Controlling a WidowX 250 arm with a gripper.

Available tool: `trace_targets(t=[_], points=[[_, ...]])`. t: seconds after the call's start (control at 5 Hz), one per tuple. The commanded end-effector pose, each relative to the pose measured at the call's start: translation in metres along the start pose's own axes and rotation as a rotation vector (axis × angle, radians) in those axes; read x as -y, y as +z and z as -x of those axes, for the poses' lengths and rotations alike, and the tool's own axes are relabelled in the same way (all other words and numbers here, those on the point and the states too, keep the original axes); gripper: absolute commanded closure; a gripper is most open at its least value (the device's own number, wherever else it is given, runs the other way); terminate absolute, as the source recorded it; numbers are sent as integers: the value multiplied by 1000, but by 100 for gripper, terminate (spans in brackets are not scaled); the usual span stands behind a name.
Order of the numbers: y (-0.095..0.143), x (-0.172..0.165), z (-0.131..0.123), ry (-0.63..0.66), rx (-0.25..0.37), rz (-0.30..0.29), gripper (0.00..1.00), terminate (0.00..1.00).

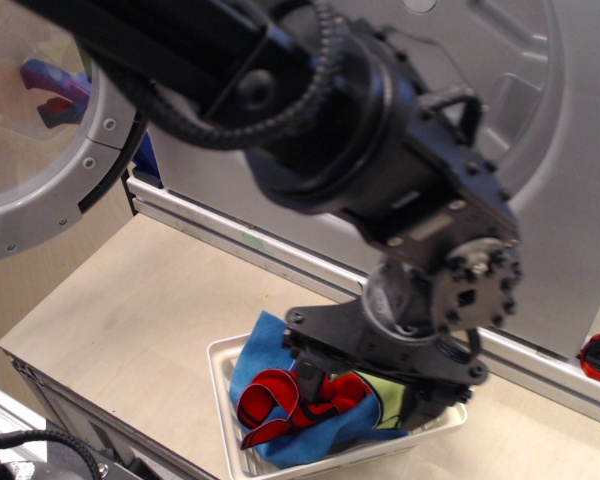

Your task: Put clothes in laundry machine

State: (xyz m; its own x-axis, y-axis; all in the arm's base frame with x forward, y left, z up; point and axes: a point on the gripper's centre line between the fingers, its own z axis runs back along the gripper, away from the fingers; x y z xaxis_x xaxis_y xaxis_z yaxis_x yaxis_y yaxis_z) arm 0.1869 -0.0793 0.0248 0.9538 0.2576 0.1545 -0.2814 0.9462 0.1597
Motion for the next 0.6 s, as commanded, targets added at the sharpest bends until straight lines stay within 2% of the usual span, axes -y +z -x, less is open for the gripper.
trace_targets(t=[0.0, 0.2, 0.4], points=[[-15, -16, -15, 29, -109, 76, 0, 0], [-24, -19, -16, 44, -110, 95, 0, 0], [-23, -32, -19, 75, -134, 83, 0, 0]])
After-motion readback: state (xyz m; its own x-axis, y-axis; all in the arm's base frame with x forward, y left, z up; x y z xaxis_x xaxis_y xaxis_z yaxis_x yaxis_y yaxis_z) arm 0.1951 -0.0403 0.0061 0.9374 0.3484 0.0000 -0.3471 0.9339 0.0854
